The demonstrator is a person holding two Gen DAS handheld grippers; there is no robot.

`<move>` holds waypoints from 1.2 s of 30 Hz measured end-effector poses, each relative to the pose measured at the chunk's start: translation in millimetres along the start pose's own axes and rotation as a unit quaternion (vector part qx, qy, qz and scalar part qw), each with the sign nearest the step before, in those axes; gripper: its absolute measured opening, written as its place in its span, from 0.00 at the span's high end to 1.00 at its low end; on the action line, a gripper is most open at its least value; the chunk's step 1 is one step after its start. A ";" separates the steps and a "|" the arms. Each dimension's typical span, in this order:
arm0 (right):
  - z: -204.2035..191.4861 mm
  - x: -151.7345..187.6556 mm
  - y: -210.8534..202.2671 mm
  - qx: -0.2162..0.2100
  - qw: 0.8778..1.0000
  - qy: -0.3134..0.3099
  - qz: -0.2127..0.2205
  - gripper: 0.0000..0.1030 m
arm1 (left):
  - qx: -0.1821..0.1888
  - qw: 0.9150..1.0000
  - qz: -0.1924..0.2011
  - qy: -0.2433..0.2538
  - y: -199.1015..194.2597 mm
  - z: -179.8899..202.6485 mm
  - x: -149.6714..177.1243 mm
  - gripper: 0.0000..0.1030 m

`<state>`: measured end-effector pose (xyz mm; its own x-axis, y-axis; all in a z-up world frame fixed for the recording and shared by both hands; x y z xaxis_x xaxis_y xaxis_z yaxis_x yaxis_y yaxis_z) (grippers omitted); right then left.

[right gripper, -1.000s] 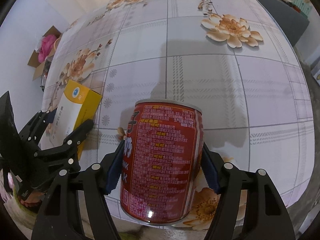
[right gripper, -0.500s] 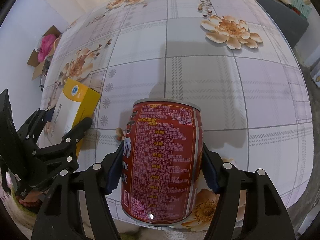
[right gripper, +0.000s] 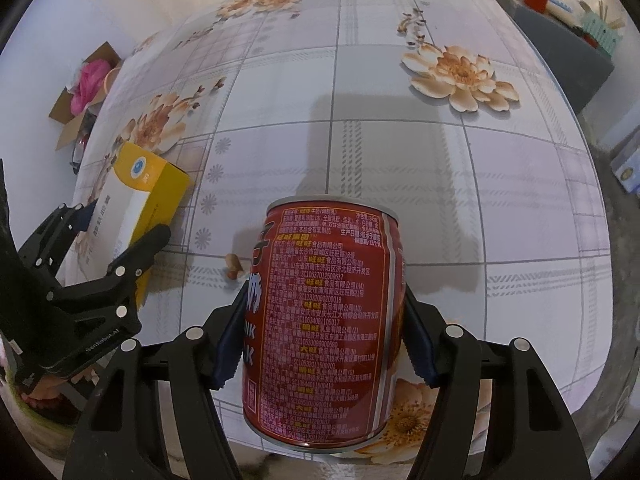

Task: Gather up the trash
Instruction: 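Lift the can and box off the table with both grippers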

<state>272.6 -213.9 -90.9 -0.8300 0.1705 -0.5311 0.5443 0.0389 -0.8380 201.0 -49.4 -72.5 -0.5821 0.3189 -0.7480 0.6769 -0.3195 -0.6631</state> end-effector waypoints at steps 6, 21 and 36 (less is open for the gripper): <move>-3.5 -0.7 -1.1 0.001 1.000 0.000 0.004 0.39 | -0.002 1.000 0.010 0.002 -5.9 1.0 -3.3 0.32; 4.9 2.7 -13.2 -0.020 1.000 0.018 0.016 0.39 | 0.015 0.999 0.029 -0.005 -21.2 5.2 -9.9 0.32; 42.4 9.9 -46.8 -0.027 0.996 0.060 0.060 0.39 | 0.075 0.994 0.076 0.037 -32.4 51.5 -62.7 0.32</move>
<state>233.7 -255.7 -62.3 -0.7394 0.2926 -0.6063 0.6477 0.0635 -0.7593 192.4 -104.9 -5.6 -0.4400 0.3199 -0.8391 0.6766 -0.4962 -0.5440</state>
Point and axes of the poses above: each gripper's, at about its wrist camera, not at the fingertips, and y roughly the way its jaws point, z to its right, x to its underside, the point moved 2 cm from there along y, roughly the way its jaws point, and after that the axes turned 13 degrees about z, right-handed, at the moved point
